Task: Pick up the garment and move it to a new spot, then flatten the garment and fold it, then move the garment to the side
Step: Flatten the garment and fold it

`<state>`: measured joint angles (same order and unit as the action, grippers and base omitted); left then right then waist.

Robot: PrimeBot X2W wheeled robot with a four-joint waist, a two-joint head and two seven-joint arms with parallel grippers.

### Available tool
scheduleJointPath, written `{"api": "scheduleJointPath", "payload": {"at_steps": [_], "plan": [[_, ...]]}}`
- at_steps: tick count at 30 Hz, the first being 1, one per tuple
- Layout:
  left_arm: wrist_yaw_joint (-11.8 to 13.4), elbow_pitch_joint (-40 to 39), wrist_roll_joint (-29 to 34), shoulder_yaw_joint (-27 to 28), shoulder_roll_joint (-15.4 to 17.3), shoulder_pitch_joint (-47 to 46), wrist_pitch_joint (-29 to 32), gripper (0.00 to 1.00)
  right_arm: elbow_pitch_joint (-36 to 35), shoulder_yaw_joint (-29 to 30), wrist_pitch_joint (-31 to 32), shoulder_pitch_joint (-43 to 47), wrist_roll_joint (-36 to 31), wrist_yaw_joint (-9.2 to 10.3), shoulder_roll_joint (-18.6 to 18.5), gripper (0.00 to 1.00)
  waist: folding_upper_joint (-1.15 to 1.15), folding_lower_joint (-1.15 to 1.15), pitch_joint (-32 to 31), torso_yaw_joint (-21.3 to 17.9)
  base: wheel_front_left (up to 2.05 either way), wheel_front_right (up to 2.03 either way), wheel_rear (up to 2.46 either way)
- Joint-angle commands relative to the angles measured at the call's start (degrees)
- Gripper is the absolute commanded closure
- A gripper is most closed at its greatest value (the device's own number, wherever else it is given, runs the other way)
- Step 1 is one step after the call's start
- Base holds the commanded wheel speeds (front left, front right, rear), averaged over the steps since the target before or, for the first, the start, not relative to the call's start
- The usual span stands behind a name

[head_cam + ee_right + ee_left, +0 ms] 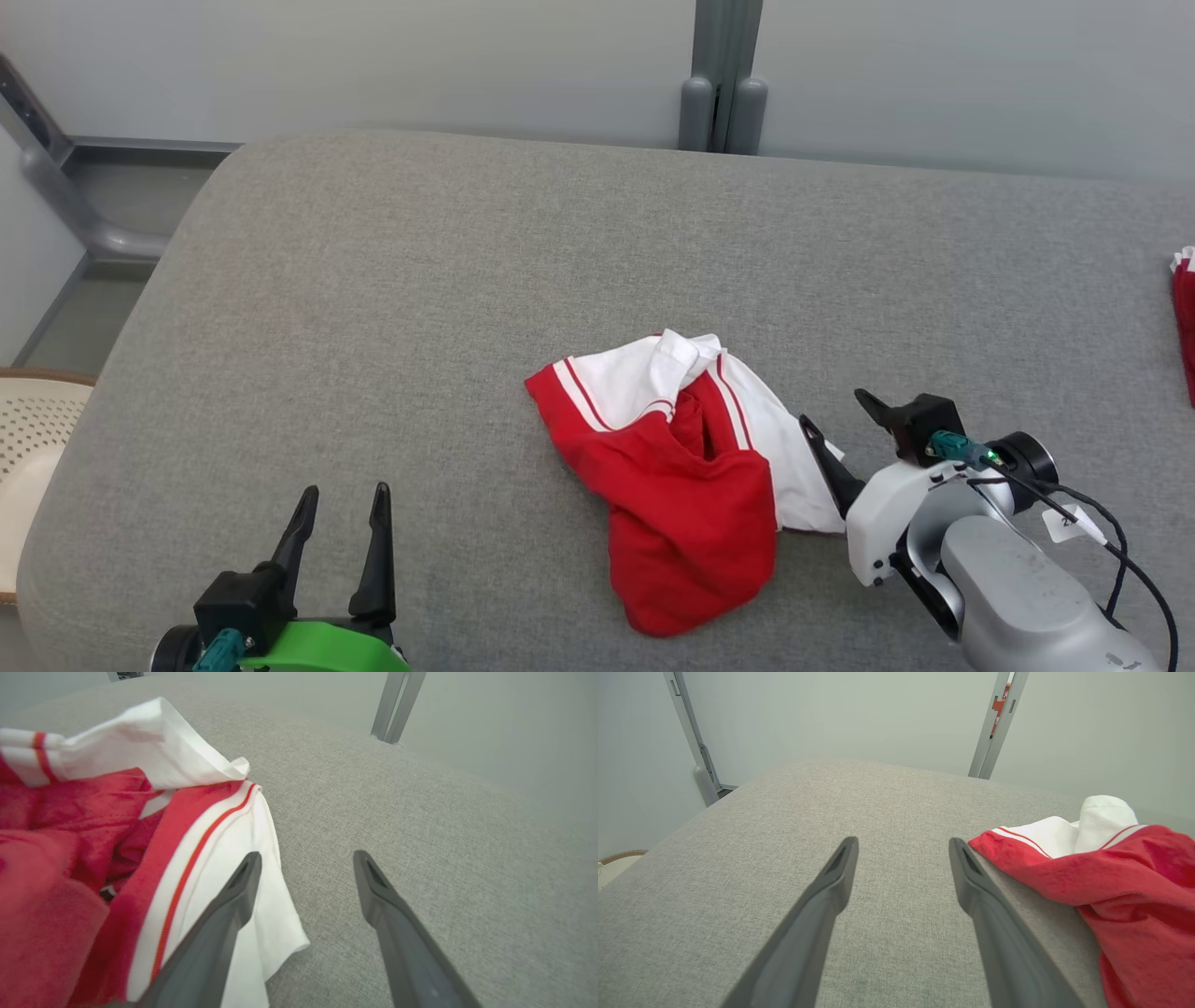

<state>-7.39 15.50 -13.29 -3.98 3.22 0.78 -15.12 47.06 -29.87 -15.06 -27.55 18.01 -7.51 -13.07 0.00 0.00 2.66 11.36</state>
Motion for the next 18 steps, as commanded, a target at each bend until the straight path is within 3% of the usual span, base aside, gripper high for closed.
{"api": "scheduleJointPath", "payload": {"at_steps": [1,6,7,8,9,18], "plan": [[-0.18,0.17,0.07,-0.12,-0.01,-0.91,-0.01,0.00,2.10,-0.38,-0.16,-1.05,0.67,0.03,0.25,0.00,0.00,0.00,1.13,1.16,0.00,0.00,0.00],[-0.18,0.44,-0.15,-0.49,-0.14,-1.80,-0.01,0.00,10.02,-2.98,0.69,-2.37,2.98,0.03,2.33,0.00,0.00,0.00,2.12,2.41,0.00,0.00,0.00],[-0.18,0.46,-0.18,-0.46,-0.14,-1.83,-0.01,0.00,11.06,-3.68,1.31,-2.41,3.71,0.03,2.64,0.11,0.00,0.00,2.15,2.54,0.00,0.00,0.00],[-0.18,0.49,-0.20,-0.39,-0.16,-1.81,-0.01,0.00,12.04,-4.71,2.14,-2.49,4.70,0.03,3.00,0.76,0.00,0.00,2.15,2.65,0.00,0.00,0.00],[-0.18,0.50,-0.21,-0.32,-0.17,-1.74,-0.01,0.00,12.67,-5.50,2.78,-2.51,5.66,0.01,3.18,1.00,0.00,0.00,2.11,2.70,0.00,0.00,0.00],[-0.18,0.74,-0.25,-0.68,-0.26,-2.14,-0.01,0.00,12.98,-8.92,1.57,-12.88,10.18,0.07,-2.35,1.00,0.00,0.00,1.96,3.18,0.00,0.00,0.00]]}}
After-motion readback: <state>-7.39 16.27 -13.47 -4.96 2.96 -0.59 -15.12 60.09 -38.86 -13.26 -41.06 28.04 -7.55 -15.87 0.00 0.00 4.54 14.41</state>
